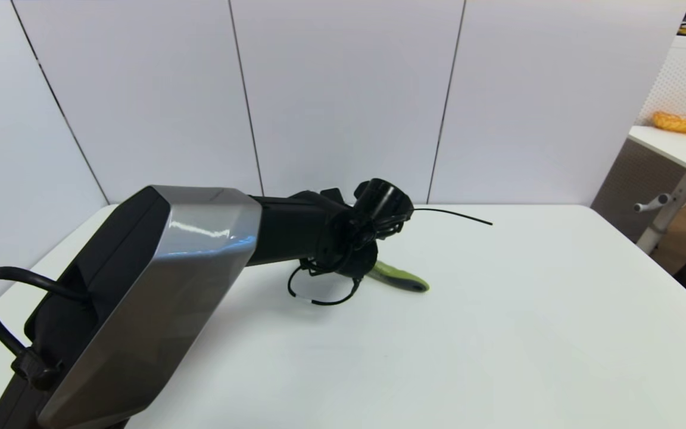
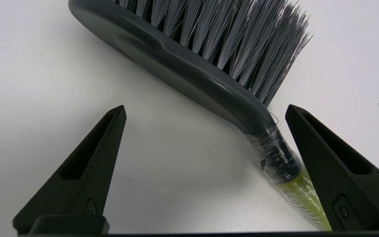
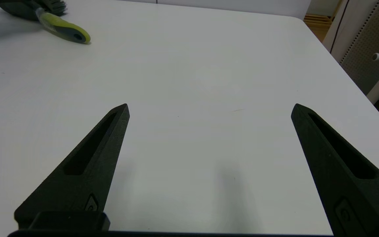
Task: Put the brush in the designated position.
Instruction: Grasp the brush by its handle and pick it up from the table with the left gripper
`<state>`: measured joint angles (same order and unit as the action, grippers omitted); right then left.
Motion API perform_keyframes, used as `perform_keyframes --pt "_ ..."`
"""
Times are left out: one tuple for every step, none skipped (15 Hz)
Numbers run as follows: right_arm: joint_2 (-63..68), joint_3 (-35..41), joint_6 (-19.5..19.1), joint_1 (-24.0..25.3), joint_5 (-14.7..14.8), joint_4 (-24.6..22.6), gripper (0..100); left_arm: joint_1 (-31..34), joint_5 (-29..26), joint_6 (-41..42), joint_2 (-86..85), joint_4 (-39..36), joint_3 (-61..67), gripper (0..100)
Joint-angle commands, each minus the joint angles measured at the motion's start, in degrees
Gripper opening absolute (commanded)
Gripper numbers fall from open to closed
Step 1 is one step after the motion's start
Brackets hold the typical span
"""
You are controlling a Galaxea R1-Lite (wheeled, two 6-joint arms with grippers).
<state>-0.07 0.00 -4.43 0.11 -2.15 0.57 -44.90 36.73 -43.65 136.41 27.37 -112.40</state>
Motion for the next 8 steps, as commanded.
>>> perform_keyframes --pt "0.07 0.09 -0.06 -0.02 -0.05 0.04 100 -0.01 0.27 0.24 0.08 0.23 -0.01 100" --pt "0.07 0.09 -0.06 -0.02 -0.05 -0.05 100 -0.01 0.27 0.32 0.08 0.23 -0.01 100" --pt "0.07 0.09 -0.06 0.07 -0.05 -0.05 100 -0.1 0.27 0.41 0.08 0.23 -0.01 100" --pt "0.07 0.09 -0.06 -0.02 -0.05 0.04 100 -0.19 0.27 0.41 0.17 0.23 -0.01 100" --pt "0.07 0.09 -0.06 0.07 0.04 0.04 100 -0.37 0.18 0.5 0.26 0.23 -0.01 100" --pt "0.07 0.09 -0.06 0.07 -0.05 -0.05 100 -0.37 0.27 1.03 0.43 0.23 -0.01 100" --pt "0.07 0.09 -0.06 -0.02 -0.05 0.04 100 -0.37 0.27 1.29 0.52 0.23 -0.01 100" --pt "0.07 0.09 -0.06 -0.02 -0.05 -0.05 100 -0.37 0.27 1.29 0.61 0.23 -0.01 100"
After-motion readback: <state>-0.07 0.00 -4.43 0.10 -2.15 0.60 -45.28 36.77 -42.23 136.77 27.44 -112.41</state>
